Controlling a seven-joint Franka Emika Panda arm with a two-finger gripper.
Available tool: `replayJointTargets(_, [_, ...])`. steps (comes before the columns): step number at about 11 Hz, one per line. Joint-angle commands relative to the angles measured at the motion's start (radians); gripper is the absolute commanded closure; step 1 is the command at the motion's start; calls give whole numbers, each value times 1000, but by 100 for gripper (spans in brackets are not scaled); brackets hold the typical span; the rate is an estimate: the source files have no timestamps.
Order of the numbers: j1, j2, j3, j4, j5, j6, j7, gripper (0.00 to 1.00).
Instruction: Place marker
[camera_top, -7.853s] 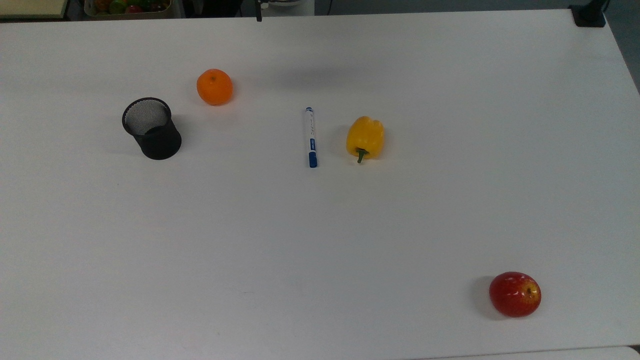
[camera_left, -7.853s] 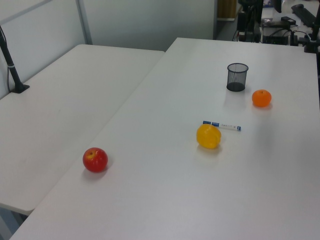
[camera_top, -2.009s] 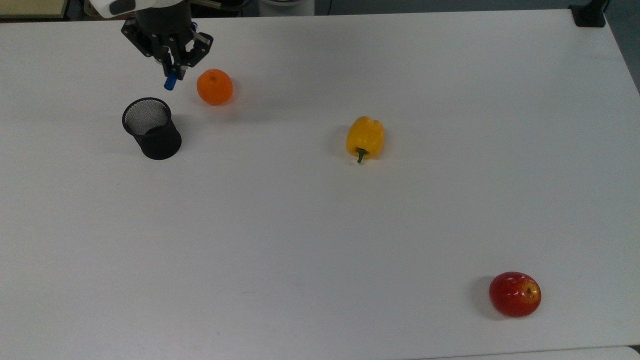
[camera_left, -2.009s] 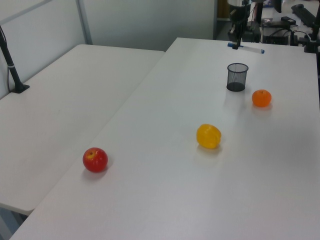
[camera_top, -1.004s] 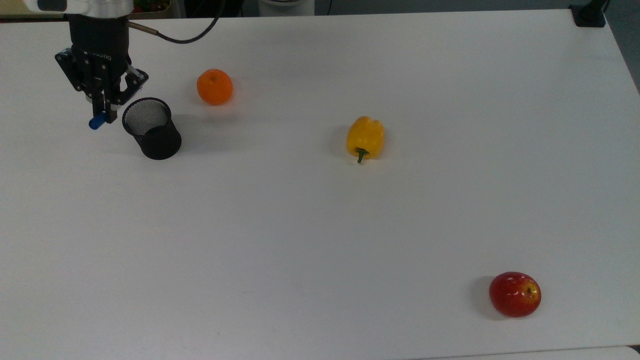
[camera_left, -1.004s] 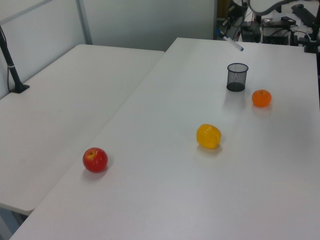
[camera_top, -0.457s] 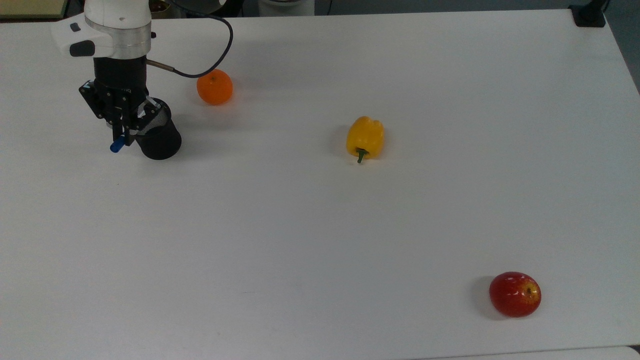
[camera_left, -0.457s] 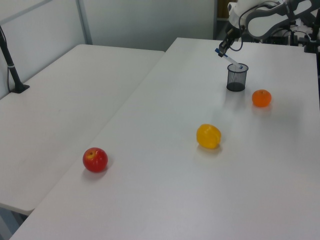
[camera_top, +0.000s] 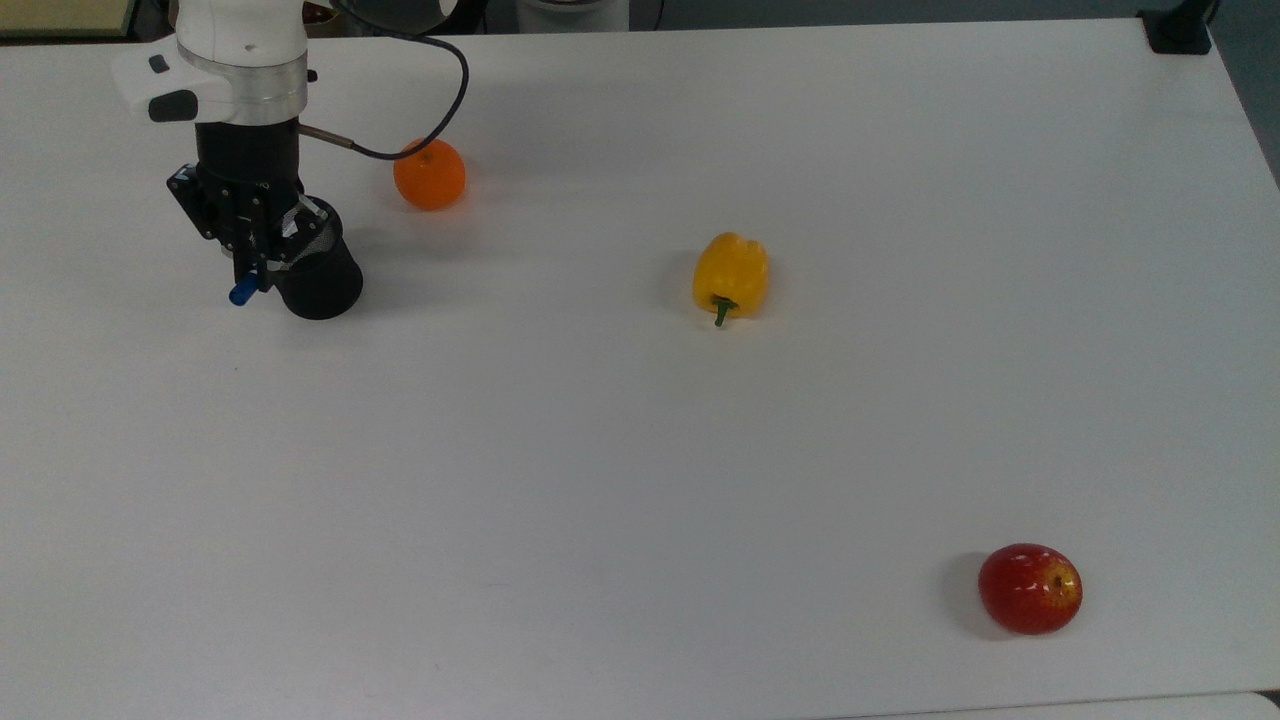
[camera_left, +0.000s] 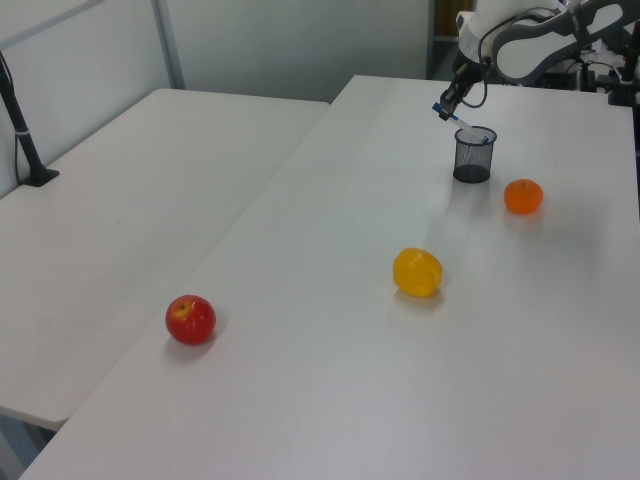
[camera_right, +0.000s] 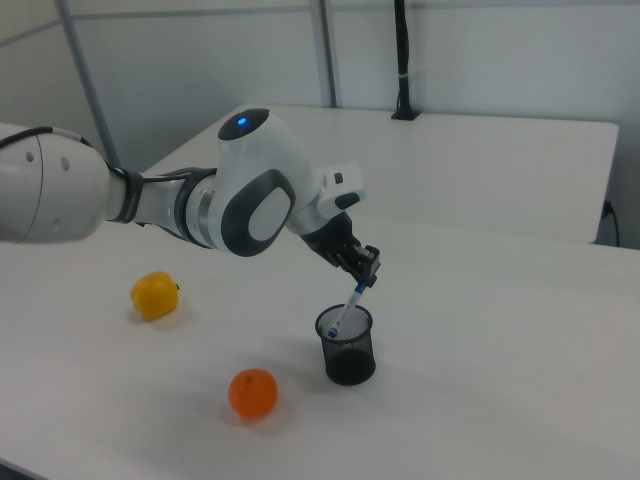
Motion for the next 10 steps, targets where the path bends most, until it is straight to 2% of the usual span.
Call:
replayJointTargets(1, [1, -25, -4, -29, -19, 18, -4, 77])
replayJointTargets(2, [1, -28, -4, -29, -19, 16, -4, 65])
replayJointTargets(4, [1, -30, -2, -28, -19, 16, 16, 0])
replayJointTargets(9, [15, -34, 5, -11, -19, 15, 50, 0])
replayJointTargets(10, [36, -37, 8, 3, -19, 2, 52, 0])
